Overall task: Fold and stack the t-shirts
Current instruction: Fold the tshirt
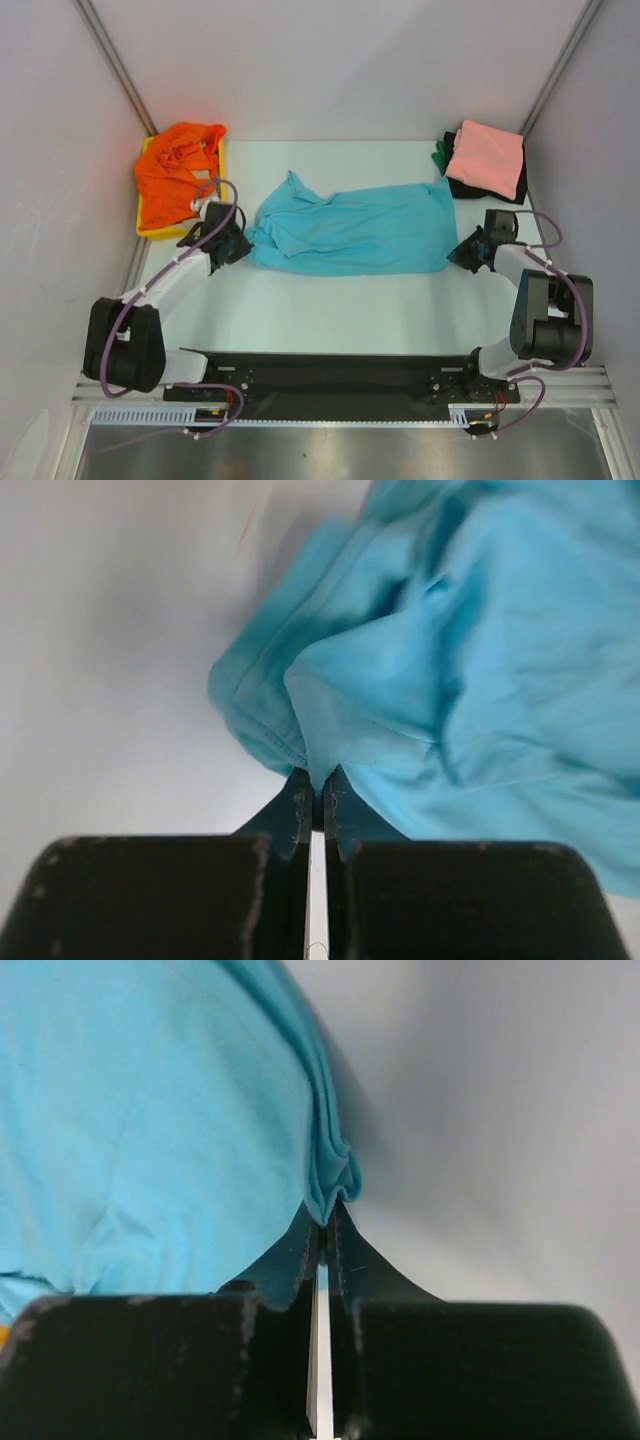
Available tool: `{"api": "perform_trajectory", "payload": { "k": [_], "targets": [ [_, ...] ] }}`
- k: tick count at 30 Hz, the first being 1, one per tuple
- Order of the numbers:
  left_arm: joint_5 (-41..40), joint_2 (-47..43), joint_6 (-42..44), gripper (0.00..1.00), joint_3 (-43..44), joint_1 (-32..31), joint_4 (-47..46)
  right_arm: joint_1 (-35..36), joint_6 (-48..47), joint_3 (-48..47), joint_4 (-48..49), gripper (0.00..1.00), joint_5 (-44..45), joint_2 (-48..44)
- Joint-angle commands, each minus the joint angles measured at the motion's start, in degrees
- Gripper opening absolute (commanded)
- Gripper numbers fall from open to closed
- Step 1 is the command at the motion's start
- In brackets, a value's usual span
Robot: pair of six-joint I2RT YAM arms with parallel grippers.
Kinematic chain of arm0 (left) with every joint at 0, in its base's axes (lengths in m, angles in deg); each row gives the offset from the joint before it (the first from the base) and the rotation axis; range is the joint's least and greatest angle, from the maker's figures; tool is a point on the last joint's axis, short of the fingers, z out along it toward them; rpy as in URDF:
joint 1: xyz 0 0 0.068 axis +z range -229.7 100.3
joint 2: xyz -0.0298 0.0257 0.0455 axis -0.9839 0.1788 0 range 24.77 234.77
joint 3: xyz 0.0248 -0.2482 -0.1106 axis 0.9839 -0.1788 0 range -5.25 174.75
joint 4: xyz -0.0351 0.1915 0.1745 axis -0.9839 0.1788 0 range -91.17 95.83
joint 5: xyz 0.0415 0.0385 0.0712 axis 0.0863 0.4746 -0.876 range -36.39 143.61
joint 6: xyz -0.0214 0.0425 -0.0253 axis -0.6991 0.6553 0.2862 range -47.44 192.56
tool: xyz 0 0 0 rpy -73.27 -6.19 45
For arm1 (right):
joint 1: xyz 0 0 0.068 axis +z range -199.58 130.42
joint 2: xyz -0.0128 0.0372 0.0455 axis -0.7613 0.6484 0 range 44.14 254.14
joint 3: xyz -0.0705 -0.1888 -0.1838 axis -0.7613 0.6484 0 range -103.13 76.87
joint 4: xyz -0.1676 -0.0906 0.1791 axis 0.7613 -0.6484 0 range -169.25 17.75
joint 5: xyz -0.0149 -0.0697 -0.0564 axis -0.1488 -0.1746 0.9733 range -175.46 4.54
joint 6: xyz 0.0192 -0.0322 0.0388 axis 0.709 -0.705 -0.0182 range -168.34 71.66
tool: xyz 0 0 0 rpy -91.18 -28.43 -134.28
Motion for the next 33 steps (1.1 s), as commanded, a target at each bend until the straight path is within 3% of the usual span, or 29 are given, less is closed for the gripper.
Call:
{"api": "perform_trajectory", "payload": {
  "k": [1, 7, 17, 23, 26, 27, 28, 31, 32, 33],
  "targets": [
    [-3.96, -5.22, 2.51, 0.0, 9.67, 0.67, 5.06, -0.23, -2.06, -7.44, -5.03, 0.0, -0.51, -5.32],
    [-2.48, -15.41, 2.6, 0.0, 9.69, 1.9, 9.73, -3.21, -2.42, -5.19, -10.5, 0.0, -1.99, -14.02],
    [5.79, -27.8, -4.59, 0.05, -11.65, 1.9, 9.29, -10.58, 0.22, 9.76, -11.37, 0.0, -0.85, -22.55],
    [9.46, -36.85, -7.5, 0.22, -17.56, 1.81, 10.61, -15.34, 0.66, 13.9, -14.89, 0.0, -0.24, -30.02],
    [11.41, -40.45, -8.21, 0.39, -18.79, 1.9, 12.27, -16.66, 0.49, 14.52, -16.55, 0.02, -0.94, -32.22],
    [12.11, -41.43, -8.38, 0.53, -18.88, 1.47, 12.28, -17.36, 0.48, 14.52, -16.82, 0.04, -1.11, -32.58],
    [11.94, -42.48, -8.56, 0.58, -18.8, 0.07, 12.63, -17.72, 0.31, 14.69, -17.17, 0.18, -1.55, -33.45],
    [10.72, -44.43, -7.78, 0.73, -16.78, -0.56, 13.69, -18.6, 0.13, 15.22, -16.3, 0.77, -4.62, -35.12],
    [9.93, -44.25, -5.68, 0.77, -15.47, -0.56, 13.34, -18.6, 0.31, 15.31, -15.34, 0.92, -5.33, -35.48],
    [8.36, -42.42, -3.4, 0.77, -13.63, -0.56, 12.73, -18.43, 0.48, 15.31, -14.64, 0.95, -7.07, -36.18]
  ]
}}
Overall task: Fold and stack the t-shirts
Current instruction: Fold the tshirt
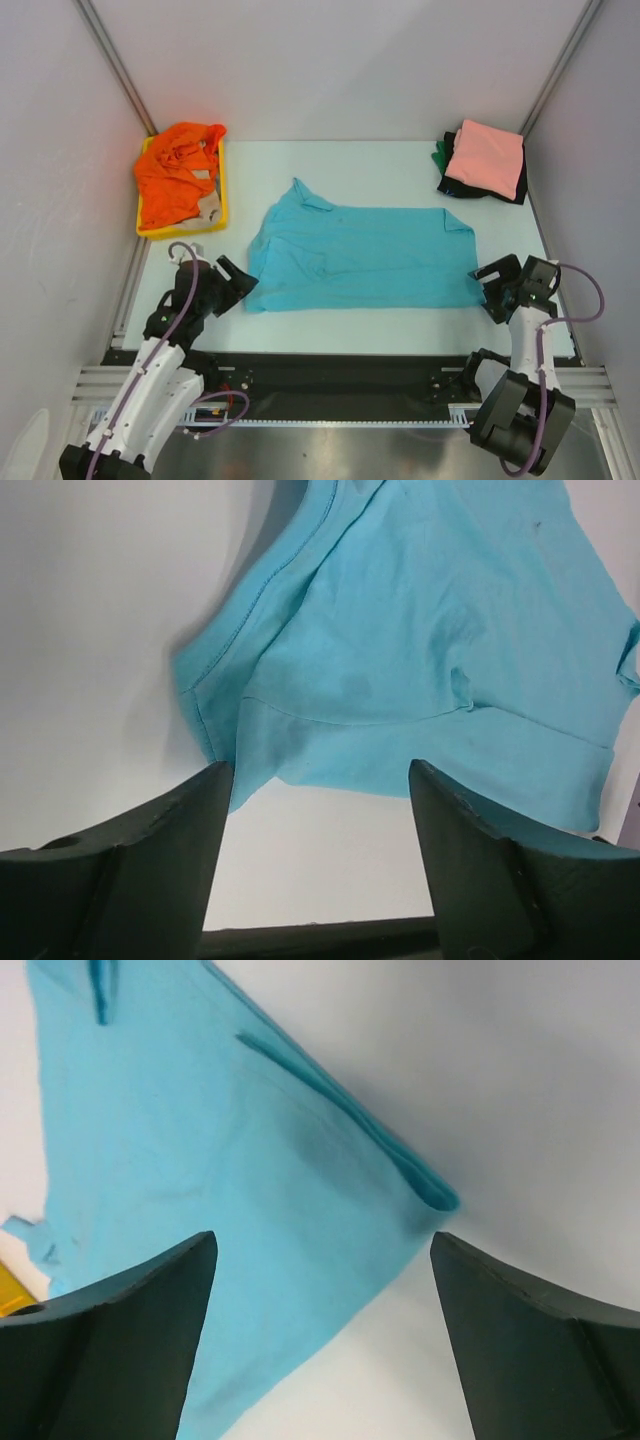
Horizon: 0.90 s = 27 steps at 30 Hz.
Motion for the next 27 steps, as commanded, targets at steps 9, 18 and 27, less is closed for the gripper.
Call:
{"api": "perform_trajectory", "payload": {
  "k": [9, 18, 27],
  "targets": [
    [-1.65, 18.13, 8.74, 0.76, 16.15, -0.76, -7.98, 17.74, -3.97, -13.35, 7.79, 0.92, 6.52, 7.01],
    [-3.93, 21.48, 12.25, 0.76, 16.16, -0.76, -10.46, 26.36, -7.4, -32.89, 8.76, 0.7, 18.59, 33.84],
    [-2.53, 21.92, 14.45, 0.76, 12.82, -0.67, -12.56, 30.06, -10.56, -46.26, 5.94, 0.52, 27.82, 52.13]
  ]
}}
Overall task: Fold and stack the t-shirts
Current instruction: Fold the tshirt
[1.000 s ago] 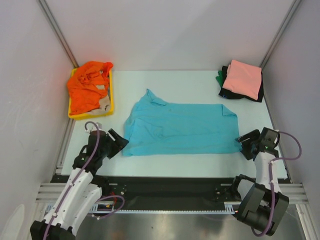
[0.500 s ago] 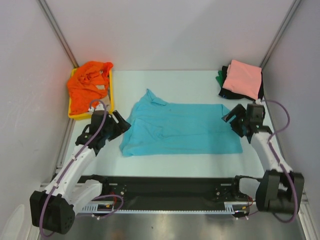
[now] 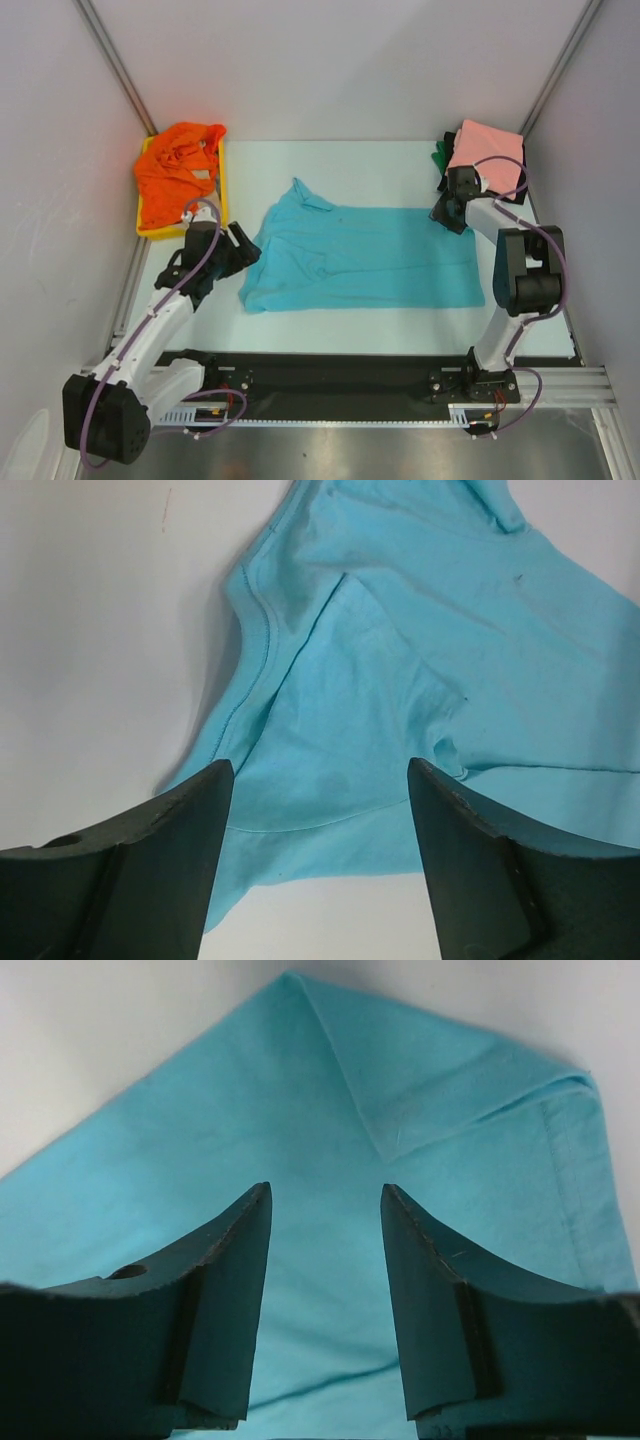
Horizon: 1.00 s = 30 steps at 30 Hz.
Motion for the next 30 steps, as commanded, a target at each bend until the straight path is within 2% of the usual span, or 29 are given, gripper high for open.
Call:
{"api": "perform_trajectory", "payload": {
  "k": [1, 6, 17, 18, 21, 22, 24, 30],
  "targets": [
    [0.05, 0.58, 3.15, 0.76, -0.91, -0.1, -2.38, 0.12, -2.24, -4.58, -1.14, 0.52, 6.3, 2.87],
    [0.57, 0.85, 3.33, 0.76, -1.88, 1.13, -2.82, -0.23, -3.2, -5.55, -0.79, 0.51, 8.76, 5.43],
    [0.75, 2.43, 3.33, 0.76, -2.58, 2.45, -4.75, -0.94, -3.21, -6.96, 0.35, 0.45, 7.71, 9.56],
    [0.75, 2.78, 3.33, 0.76, -2.67, 2.53, -4.84, -1.02, -3.21, -6.96, 0.35, 0.42, 7.62, 9.56],
    [2.16, 3.13, 3.24, 0.76, -2.58, 2.89, -5.02, -1.55, -3.12, -6.7, 0.53, 0.23, 7.53, 9.03],
    [2.25, 3.22, 3.33, 0.75, -2.49, 2.97, -5.1, -1.64, -3.03, -6.7, 0.44, 0.13, 7.44, 8.68],
    [2.16, 3.31, 3.24, 0.75, -2.49, 3.15, -5.19, -1.73, -2.94, -6.78, 0.09, 0.03, 7.53, 8.51],
    [2.25, 5.42, 2.19, 0.75, 0.05, 3.24, -5.28, -1.9, -2.77, -7.92, -1.75, 0.0, 8.06, 7.1]
  ]
}}
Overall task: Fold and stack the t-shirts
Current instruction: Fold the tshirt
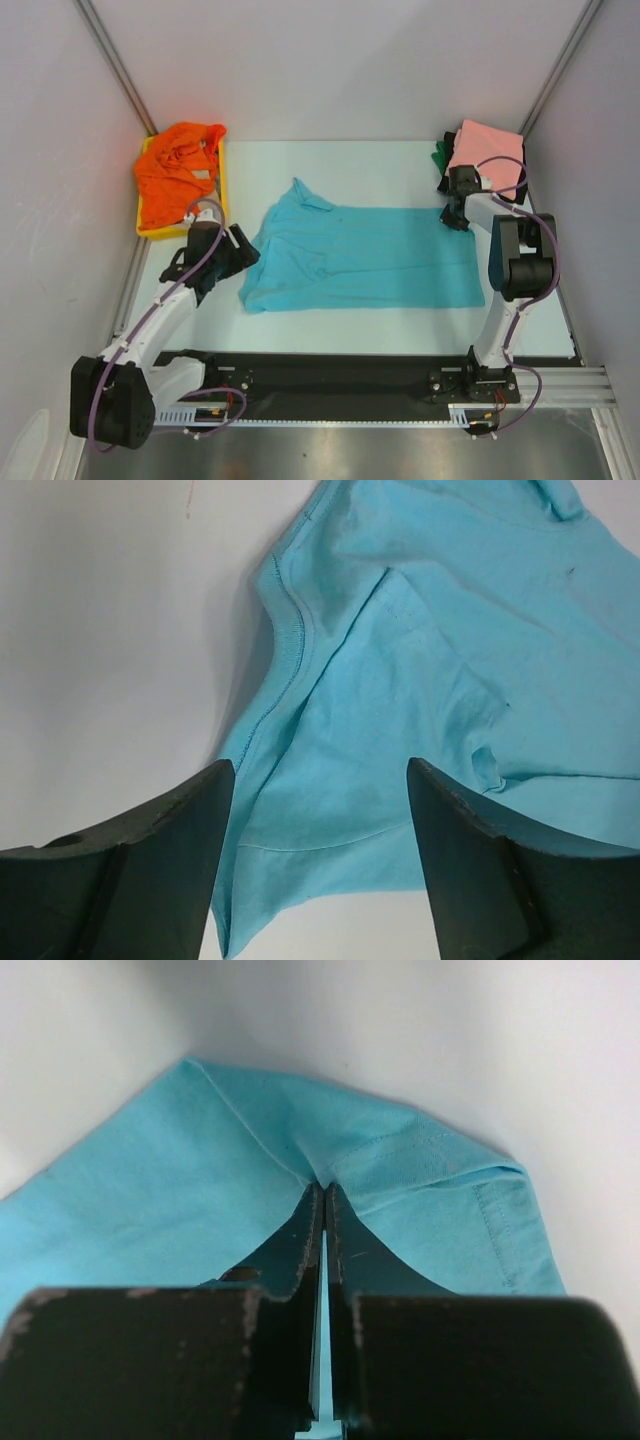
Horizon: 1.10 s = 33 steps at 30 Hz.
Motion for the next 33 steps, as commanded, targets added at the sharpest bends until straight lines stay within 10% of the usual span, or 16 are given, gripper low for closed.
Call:
{"api": "perform_trajectory", "payload": {
  "k": [1, 9, 22, 33],
  "targets": [
    [0.41, 2.05, 0.03, 0.75, 3.57, 0.66, -2.65, -0.29, 0.18, -2.92, -1.51, 0.0, 1.76, -2.04],
    [0.94, 23.39, -0.16, 0.75, 18.68, 0.4, -6.53, -1.25, -0.87, -1.87, -1.34, 0.0, -3.94, -5.03],
    [6.47, 68.82, 1.61, 0.72, 68.75, -1.18, 1.9, -3.1, -0.7, -2.4, -0.38, 0.0, -14.31, -6.96],
    [1.99, 84.4, -0.06, 0.69, 89.62, -5.23, 9.47, -3.8, -0.08, -1.16, 1.03, 0.0, -17.13, -7.84]
  ]
}}
